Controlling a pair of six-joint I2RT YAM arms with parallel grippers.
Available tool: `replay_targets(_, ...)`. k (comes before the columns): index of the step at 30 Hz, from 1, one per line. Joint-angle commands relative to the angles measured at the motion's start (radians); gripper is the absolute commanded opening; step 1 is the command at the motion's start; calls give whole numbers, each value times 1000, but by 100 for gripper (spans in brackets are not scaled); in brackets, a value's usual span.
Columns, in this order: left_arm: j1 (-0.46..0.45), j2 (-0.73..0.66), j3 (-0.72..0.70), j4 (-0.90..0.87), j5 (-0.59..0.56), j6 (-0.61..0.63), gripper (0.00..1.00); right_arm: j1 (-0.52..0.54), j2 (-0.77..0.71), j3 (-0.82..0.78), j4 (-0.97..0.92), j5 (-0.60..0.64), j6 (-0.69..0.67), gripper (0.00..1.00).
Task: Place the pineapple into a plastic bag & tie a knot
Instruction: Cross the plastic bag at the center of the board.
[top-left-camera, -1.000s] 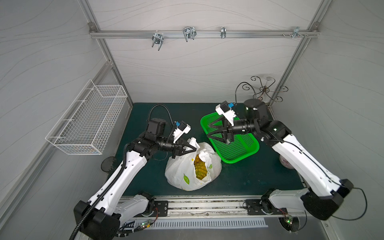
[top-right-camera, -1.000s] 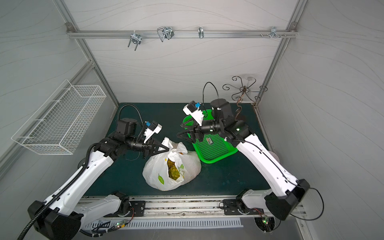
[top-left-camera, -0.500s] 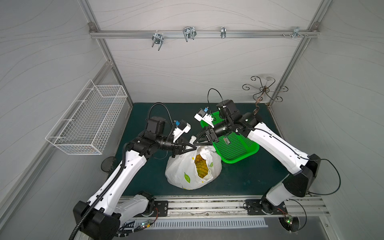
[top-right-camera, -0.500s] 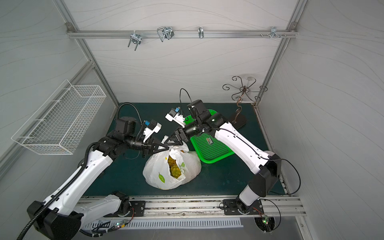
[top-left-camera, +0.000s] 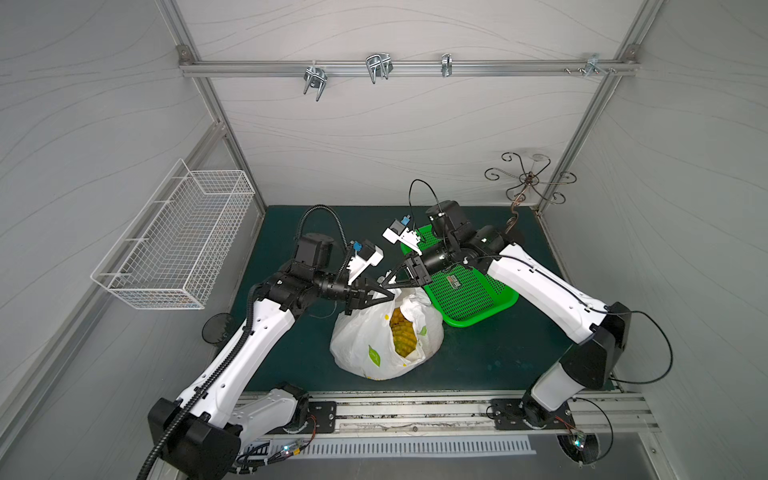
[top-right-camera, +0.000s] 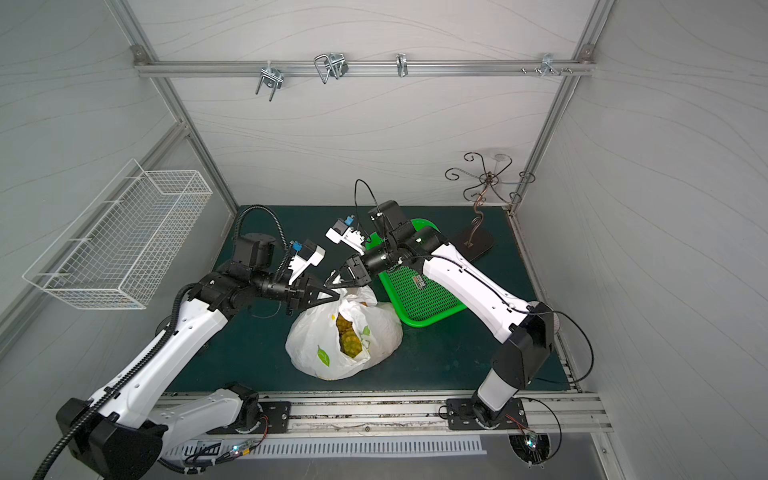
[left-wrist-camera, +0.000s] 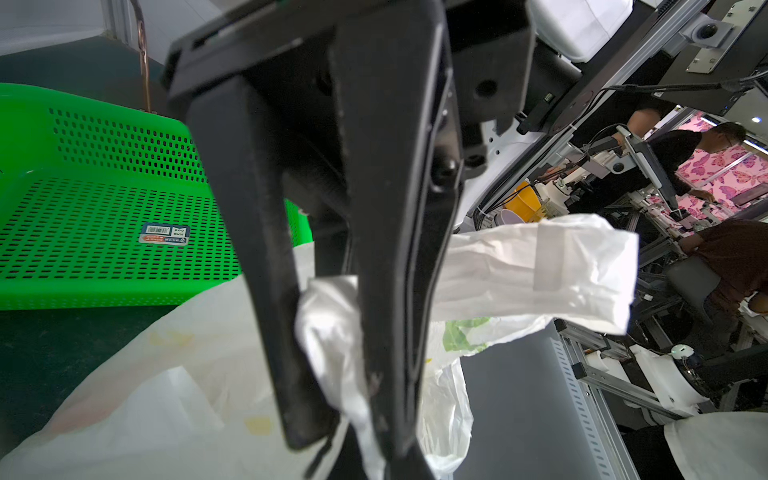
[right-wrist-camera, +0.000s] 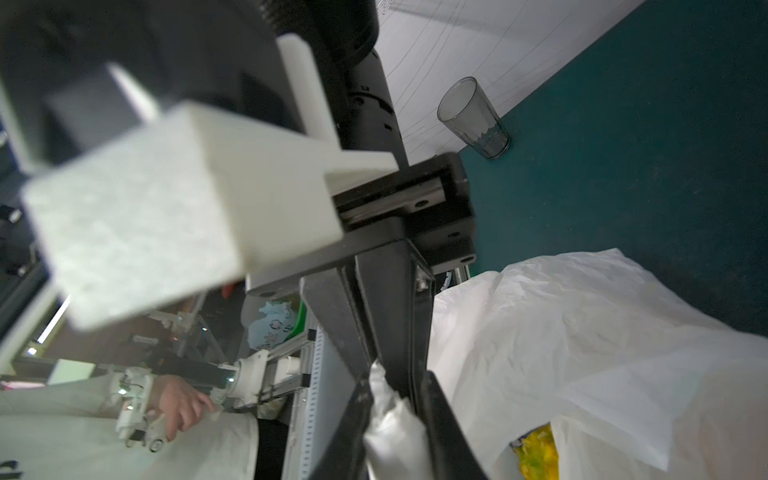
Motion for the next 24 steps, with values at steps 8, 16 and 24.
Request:
replay_targets(8,-7,-1,58,-3,-74,22,24,11,-2,3,21,0,-2,0)
replay_targets(16,-7,-138,152,-290,-256,159,81,-2,-10,-5,32,52,-1,0)
replay_targets(24,-115,-174,265,-286,-204,-26,81,-5,2,15,30,67,2,0)
